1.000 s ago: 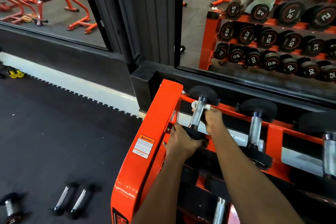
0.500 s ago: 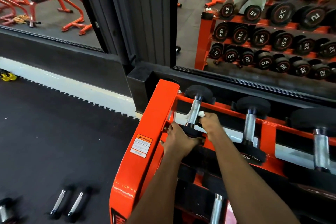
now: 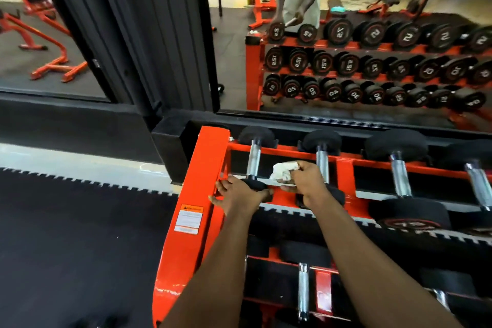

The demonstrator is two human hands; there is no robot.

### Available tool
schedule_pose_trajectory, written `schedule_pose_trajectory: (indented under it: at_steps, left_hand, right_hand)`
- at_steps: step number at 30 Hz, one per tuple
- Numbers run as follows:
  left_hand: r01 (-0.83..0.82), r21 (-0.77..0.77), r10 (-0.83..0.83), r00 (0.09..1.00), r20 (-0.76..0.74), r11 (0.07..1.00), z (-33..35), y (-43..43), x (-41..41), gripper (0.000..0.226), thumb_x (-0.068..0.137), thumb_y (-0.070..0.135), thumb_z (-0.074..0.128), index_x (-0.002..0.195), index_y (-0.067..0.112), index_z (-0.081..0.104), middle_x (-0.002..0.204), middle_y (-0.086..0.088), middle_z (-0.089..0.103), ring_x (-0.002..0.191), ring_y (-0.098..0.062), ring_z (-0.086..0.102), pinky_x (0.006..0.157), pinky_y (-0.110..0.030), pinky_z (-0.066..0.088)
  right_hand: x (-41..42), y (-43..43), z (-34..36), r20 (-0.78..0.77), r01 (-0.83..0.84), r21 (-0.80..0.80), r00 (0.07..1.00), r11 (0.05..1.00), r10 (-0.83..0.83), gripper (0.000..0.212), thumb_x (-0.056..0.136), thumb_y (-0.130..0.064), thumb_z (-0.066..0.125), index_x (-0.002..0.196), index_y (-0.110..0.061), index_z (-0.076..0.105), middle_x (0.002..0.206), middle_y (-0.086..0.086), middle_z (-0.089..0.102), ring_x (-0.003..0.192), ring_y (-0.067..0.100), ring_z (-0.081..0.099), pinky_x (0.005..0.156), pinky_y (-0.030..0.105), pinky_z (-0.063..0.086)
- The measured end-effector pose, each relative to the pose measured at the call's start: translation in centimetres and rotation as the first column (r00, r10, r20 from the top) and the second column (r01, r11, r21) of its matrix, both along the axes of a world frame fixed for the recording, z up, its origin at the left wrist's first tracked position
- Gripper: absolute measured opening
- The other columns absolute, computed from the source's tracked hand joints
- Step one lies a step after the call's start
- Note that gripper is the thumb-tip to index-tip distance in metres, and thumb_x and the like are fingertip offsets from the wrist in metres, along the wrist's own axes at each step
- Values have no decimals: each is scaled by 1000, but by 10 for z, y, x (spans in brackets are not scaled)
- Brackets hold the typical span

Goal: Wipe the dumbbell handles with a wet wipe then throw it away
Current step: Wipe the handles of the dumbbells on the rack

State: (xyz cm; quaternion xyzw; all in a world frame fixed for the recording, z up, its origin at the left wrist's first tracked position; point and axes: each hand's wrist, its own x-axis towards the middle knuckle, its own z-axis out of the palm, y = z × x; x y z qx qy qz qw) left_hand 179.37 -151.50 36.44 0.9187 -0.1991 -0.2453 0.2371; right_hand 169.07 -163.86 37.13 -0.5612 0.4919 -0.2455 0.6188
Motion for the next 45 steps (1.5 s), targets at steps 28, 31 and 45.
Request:
schedule_pose_trajectory:
  at_steps: [28, 31, 45]
  left_hand:
    - [-158, -236, 148, 987, -61, 959, -15, -116, -174, 104, 43, 62, 92, 118, 8, 43, 120, -10, 61, 111, -32, 61, 85, -39, 53]
    - [-184, -227, 179, 983, -42, 956, -16, -117, -174, 100, 42, 67, 90, 113, 13, 44, 113, -4, 64, 106, -28, 64, 77, -35, 51]
    - [-166, -258, 156, 986, -58, 952, -21, -114, -171, 97, 39, 64, 90, 109, 17, 44, 112, -1, 60, 107, -25, 60, 82, -39, 54]
  right_hand:
    - [-102, -154, -3, -827, -831, -519, 428, -201, 365, 44, 84, -4, 54, 112, -30, 74, 122, -4, 70, 132, 21, 51, 105, 36, 36]
    - [-89, -159, 8, -832, -829, -541, 502, -142, 237, 40, 87, -8, 57, 109, -36, 73, 129, 4, 64, 128, 23, 50, 103, 32, 28]
    - [-97, -145, -3, -872, -828, -440, 301, -348, 386, 45, 83, -1, 52, 112, -29, 73, 125, -2, 68, 120, 15, 60, 121, 34, 4]
